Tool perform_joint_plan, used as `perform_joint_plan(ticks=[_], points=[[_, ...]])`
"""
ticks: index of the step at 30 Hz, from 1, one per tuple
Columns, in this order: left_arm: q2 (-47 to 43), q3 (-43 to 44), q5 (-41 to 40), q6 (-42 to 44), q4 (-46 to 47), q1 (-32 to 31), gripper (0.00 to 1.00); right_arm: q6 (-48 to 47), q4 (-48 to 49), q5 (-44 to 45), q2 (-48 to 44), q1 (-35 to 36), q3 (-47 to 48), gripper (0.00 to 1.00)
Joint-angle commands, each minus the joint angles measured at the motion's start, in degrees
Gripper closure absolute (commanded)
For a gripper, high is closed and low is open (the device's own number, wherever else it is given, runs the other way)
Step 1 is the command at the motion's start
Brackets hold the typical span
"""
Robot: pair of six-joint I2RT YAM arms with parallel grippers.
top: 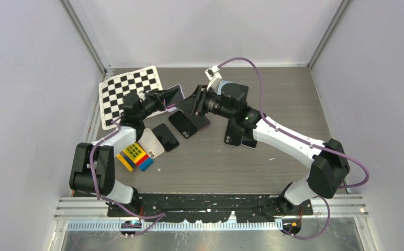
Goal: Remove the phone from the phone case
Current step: Remove the phone case from the phone.
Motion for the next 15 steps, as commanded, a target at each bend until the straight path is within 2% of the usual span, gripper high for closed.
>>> perform_joint_plan(ticks=[1, 8, 15], points=[[-3.3, 1.9, 1.3, -8.5, 4.2, 0.2, 1.00, 3.8, -0.2, 2.4, 0.8, -2.0, 1.1, 0.61], [-4.0, 5.0, 1.0, -4.8, 7.1, -0.4, 1.00, 13.2, -6.4, 1.7, 6.0, -4.6, 4.0, 0.59], [-5.0, 5.9, -0.4, -3.6, 8.3, -0.4, 1.00, 15.4, -8.9, 2.2, 8.6, -4.8, 5.1, 0.59]])
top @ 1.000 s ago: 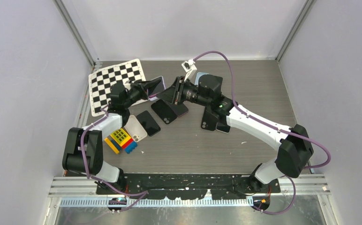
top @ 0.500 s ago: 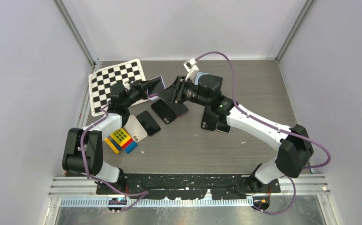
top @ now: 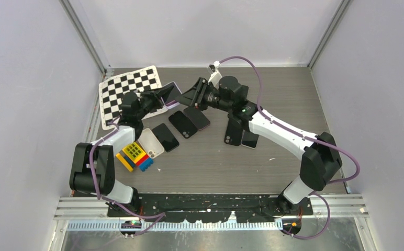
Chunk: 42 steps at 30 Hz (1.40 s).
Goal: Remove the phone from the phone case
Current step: Remove the phone case from the phone.
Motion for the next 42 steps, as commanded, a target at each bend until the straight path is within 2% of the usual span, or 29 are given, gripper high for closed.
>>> perform_joint_plan(ticks=[1, 8, 11, 13, 15, 18, 22, 23, 25, 27, 31, 35, 38, 42], points=[[-5.3, 5.8, 5.1, -4.7, 9.0, -1.2, 1.00, 1.2, -7.4, 5.0, 3.7, -1.3, 1.3, 0.59], [-5.5, 8.3, 5.9, -2.1, 10.0, -1.2, 1.00, 4.3, -6.8, 3.4, 6.6, -1.7, 2.9, 0.58], [-5.4, 10.5, 8.2, 2.5, 9.7, -1.9, 1.00, 4.8, -5.5, 2.1, 7.5, -1.8, 3.9, 0.57], [-6.7, 11.7, 9.2, 9.4, 6.1, -3.2, 1.00, 5.2, -5.9, 1.3, 8.4, -1.8, 5.2, 0.57], [-8.5, 13.3, 10.6, 17.6, -1.4, -4.2, 1.00, 5.9, -5.5, 0.3, 9.1, -1.8, 6.2, 0.57], [-10.9, 14.3, 10.6, 25.7, -8.2, -5.2, 1.00, 7.4, -3.2, -1.6, 9.5, -1.8, 6.6, 0.59], [-12.3, 14.9, 11.4, 29.8, -9.4, -5.2, 1.00, 8.6, 3.4, -2.6, 8.6, -1.9, 4.4, 0.73], [-12.4, 15.1, 11.8, 30.2, -10.0, -5.2, 1.00, 9.1, 5.0, -2.6, 8.0, -2.2, 3.1, 0.83], [-12.7, 15.4, 12.0, 31.4, -11.0, -5.1, 1.00, 10.1, 8.2, -2.7, 7.1, -3.1, 1.9, 0.96], [-13.0, 16.1, 12.0, 33.2, -13.3, -5.1, 0.94, 11.1, 10.8, -3.0, 6.0, -4.3, 0.5, 0.99], [-13.7, 17.4, 11.8, 37.3, -17.6, -4.9, 0.60, 12.8, 19.5, -4.7, 3.3, -6.6, -2.0, 0.99], [-13.8, 17.6, 12.0, 39.4, -18.2, -4.5, 0.35, 13.1, 22.9, -5.8, 0.3, -7.9, -2.3, 0.99], [-13.8, 17.2, 12.4, 40.8, -18.1, -3.9, 0.25, 14.2, 24.3, -6.0, -1.5, -8.9, -2.6, 0.99], [-14.5, 16.6, 13.1, 41.8, -17.8, -2.5, 0.21, 17.2, 26.5, -6.0, -2.9, -10.2, -3.4, 0.99]])
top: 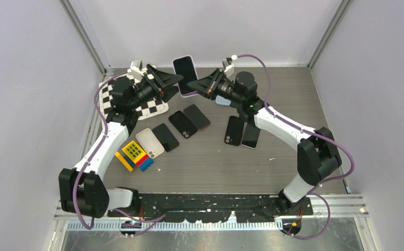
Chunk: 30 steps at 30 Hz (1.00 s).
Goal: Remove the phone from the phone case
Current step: Remove the phone case from the phone.
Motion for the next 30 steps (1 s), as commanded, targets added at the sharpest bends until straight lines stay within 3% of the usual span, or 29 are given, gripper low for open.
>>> perform_joint_plan(ticks=[1, 4, 9, 17, 24, 30], points=[[-3.4, 2.0, 4.1, 3.1, 1.5, 1.5, 0.21, 2.1, 10.1, 3.0, -5.4, -2.1, 0.7, 0.99], [-3.7, 3.2, 5.2, 5.9, -0.6, 1.7, 0.23, 4.3, 11.0, 3.0, -6.3, -2.7, 0.8, 0.99], [-4.5, 3.6, 6.2, 11.0, -4.2, 1.7, 0.42, 6.9, 11.6, 2.7, -6.7, -3.2, 1.9, 0.99], [-0.7, 5.3, 8.4, 10.0, -1.8, 0.1, 0.43, 12.4, 16.3, 1.5, -3.5, -3.2, 2.3, 1.00], [-0.1, 5.3, 8.2, 10.8, -1.0, 0.1, 0.57, 16.1, 18.7, 1.4, -2.1, -3.0, 2.5, 0.99], [0.9, 6.3, 8.8, 9.5, 1.3, 0.1, 0.52, 17.5, 19.3, 1.4, -1.1, -2.9, 2.4, 0.99]])
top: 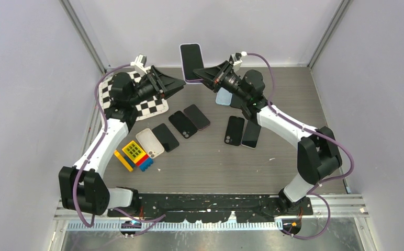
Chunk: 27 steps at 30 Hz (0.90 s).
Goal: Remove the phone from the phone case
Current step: Remove the phone case from the phone.
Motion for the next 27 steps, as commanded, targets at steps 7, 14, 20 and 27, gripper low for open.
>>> perform_joint_plan(ticks=[7, 14, 20, 27], points=[[0.3, 2.9, 1.4, 1.3, 3.6, -0.2, 0.44, 3.5, 9.2, 0.0, 0.3, 0.4, 2.9, 0.99], [1.7, 3.5, 1.6, 2.3, 2.8, -0.1, 0.66, 10.8, 17.5, -0.2, 3.7, 0.5, 2.9, 0.99], [2.6, 4.2, 1.6, 3.0, 2.0, -0.1, 0.62, 12.4, 19.3, -0.7, 5.0, 0.5, 3.2, 0.99], [4.3, 6.4, -0.2, 4.7, -2.5, -0.2, 0.57, 12.4, 19.0, -2.0, 5.4, 1.5, 3.9, 0.99]])
